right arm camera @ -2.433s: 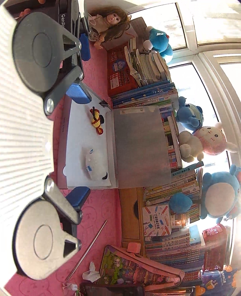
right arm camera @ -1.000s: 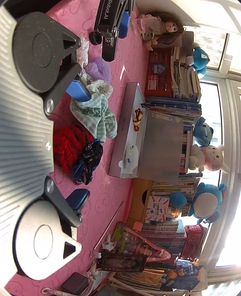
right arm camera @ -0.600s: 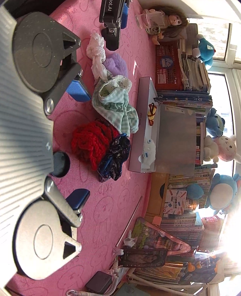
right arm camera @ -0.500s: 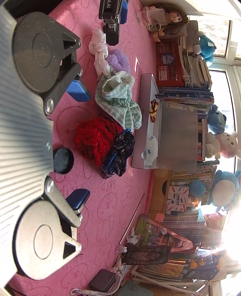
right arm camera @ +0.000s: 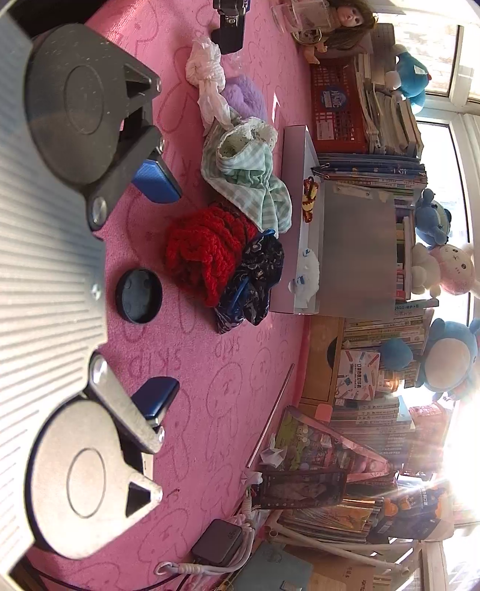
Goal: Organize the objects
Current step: 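Close the left tool on a black cap while the right tool grasps another black cap, then carry the black cap in the left tool while the right tool carries its cap to the box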
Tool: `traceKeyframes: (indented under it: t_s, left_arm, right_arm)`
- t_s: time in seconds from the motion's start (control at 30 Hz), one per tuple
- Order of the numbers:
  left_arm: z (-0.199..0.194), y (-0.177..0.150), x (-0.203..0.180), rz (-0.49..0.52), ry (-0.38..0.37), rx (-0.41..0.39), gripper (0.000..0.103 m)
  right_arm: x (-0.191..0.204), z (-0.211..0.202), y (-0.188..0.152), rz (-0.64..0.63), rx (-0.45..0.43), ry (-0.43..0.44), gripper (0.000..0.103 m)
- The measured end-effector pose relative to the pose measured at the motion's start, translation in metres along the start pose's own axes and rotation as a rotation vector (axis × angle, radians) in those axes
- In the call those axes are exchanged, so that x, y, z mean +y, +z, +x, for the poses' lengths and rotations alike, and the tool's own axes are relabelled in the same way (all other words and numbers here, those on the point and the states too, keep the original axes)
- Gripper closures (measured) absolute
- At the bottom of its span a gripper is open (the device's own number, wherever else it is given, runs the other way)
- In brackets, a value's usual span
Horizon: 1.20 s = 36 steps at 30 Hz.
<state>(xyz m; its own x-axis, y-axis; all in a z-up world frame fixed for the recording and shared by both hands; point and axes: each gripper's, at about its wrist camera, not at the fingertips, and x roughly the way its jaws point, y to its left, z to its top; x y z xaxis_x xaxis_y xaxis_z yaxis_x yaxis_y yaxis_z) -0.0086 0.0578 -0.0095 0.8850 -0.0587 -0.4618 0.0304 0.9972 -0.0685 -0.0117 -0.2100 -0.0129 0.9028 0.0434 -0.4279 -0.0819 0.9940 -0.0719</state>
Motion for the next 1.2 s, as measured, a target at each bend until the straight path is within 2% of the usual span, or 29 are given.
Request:
traceKeyframes:
  t_s: [0.1,0.3,0.53,0.73,0.93,0.97,1.03,1.07,1.2]
  left_arm:
    - [-0.001,-0.002,0.002,0.002,0.001,0.007,0.014]
    - [0.004,-0.004,0.001,-0.005,0.002,0.034,0.031]
    - [0.009,-0.005,-0.001,0.001,0.019,0.026,0.041]
    - [0.012,-0.005,-0.002,0.004,0.021,0.021,0.041]
    - [0.014,-0.005,-0.008,0.03,0.038,0.022,0.042]
    - [0.014,-0.005,-0.007,0.025,0.035,0.021,0.044]
    - [0.012,-0.004,-0.006,0.013,0.035,0.02,0.063]
    - [0.012,-0.003,-0.006,0.008,0.037,0.021,0.065]
    - [0.009,-0.002,-0.007,-0.005,0.023,0.019,0.065]
  right_arm:
    - [-0.001,0.0,-0.002,-0.003,0.004,-0.004,0.0]
    - [0.002,0.001,-0.005,0.001,0.021,0.007,0.006]
    - [0.004,0.001,-0.007,0.016,0.026,0.029,0.014]
    - [0.009,-0.002,-0.006,0.009,0.022,0.048,0.029]
    - [0.013,-0.004,-0.004,0.003,0.021,0.065,0.049]
    - [0.014,-0.004,-0.004,0.003,0.021,0.067,0.053]
    - [0.014,-0.004,-0.004,0.003,0.024,0.066,0.06]
    - [0.014,-0.005,-0.003,0.001,0.026,0.066,0.066]
    - [0.014,-0.005,-0.002,0.004,0.036,0.07,0.067]
